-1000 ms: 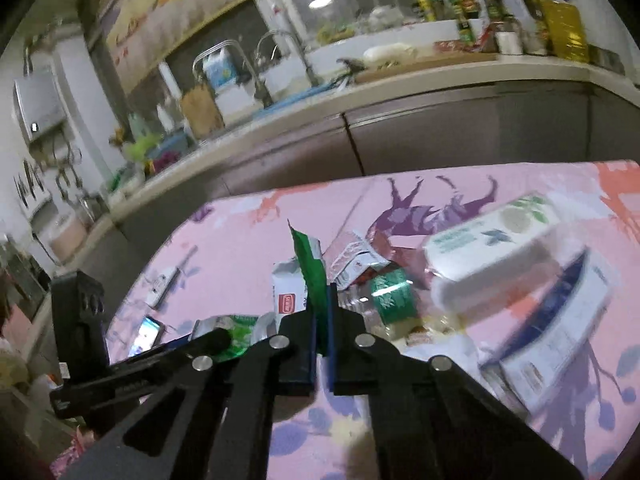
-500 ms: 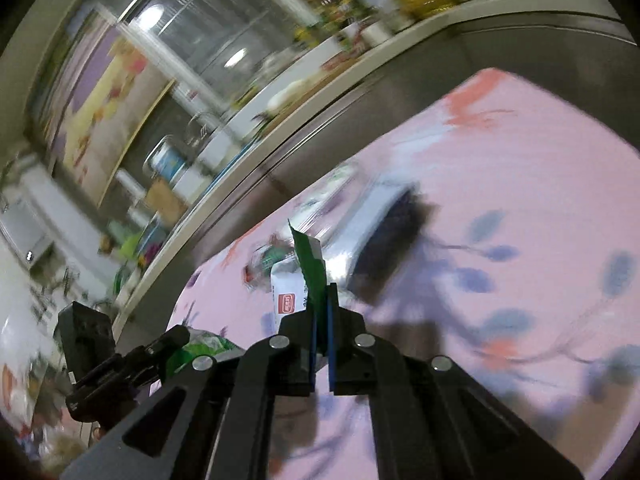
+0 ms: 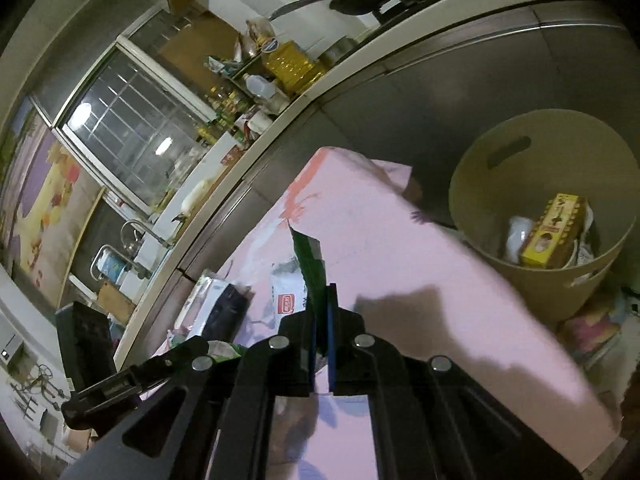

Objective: Collect trash
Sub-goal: 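Carry the green can and green wrapper with both tools over the beige bin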

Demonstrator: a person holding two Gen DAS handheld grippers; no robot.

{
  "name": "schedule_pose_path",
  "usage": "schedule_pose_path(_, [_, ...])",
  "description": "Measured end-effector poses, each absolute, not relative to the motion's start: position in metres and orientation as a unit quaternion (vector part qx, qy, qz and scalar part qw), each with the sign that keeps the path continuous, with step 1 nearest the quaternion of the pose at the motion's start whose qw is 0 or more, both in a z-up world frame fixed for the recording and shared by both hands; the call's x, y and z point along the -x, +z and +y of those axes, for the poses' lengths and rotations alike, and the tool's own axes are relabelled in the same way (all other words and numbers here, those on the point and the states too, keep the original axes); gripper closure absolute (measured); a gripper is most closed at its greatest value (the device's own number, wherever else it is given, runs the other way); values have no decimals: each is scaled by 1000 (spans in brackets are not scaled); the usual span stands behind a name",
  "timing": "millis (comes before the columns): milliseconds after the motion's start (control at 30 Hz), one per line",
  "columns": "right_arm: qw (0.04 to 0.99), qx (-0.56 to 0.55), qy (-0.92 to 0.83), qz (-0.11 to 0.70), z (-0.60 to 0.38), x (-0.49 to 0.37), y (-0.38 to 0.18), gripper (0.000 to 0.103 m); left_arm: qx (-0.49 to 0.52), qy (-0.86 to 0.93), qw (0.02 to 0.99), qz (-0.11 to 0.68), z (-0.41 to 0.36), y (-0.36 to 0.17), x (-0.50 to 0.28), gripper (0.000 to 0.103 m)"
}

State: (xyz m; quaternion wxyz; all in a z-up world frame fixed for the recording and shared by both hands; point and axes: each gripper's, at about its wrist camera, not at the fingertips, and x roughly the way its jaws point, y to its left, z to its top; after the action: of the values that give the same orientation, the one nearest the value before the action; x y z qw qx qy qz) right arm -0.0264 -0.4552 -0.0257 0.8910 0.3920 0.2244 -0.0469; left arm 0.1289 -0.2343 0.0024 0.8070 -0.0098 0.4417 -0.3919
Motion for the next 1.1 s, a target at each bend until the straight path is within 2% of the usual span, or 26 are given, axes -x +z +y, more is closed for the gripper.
schedule_pose_path(200, [894,-383,-30,233,-445,20,-39,102,0,-355,807,472,-232,-15,-125,41])
schedule_pose_path(400, [903,-362,-14,232,-430,19,-36,102,28,-343,784,516,-202,-24,-115,40])
schedule_pose_path(500, [904,-356,-10,236,-425,18,-37,102,50,-348,780,518,-187,-24,-104,31])
schedule_pose_path(733, [896,-366,-7,252,-420,16,-48,102,68,-367,749,548,-201,-48,-94,30])
schedule_pose_path(767, [893,-369,-7,257,-419,15,-51,102,62,-369,754,541,-205,-48,-94,31])
schedule_pose_path(867, [886,-380,-6,265,-419,14,-59,102,60,-377,752,537,-215,-52,-100,58])
schedule_pose_path(1100, [884,-386,-5,265,-419,13,-61,102,57,-383,768,510,-231,-38,-111,63])
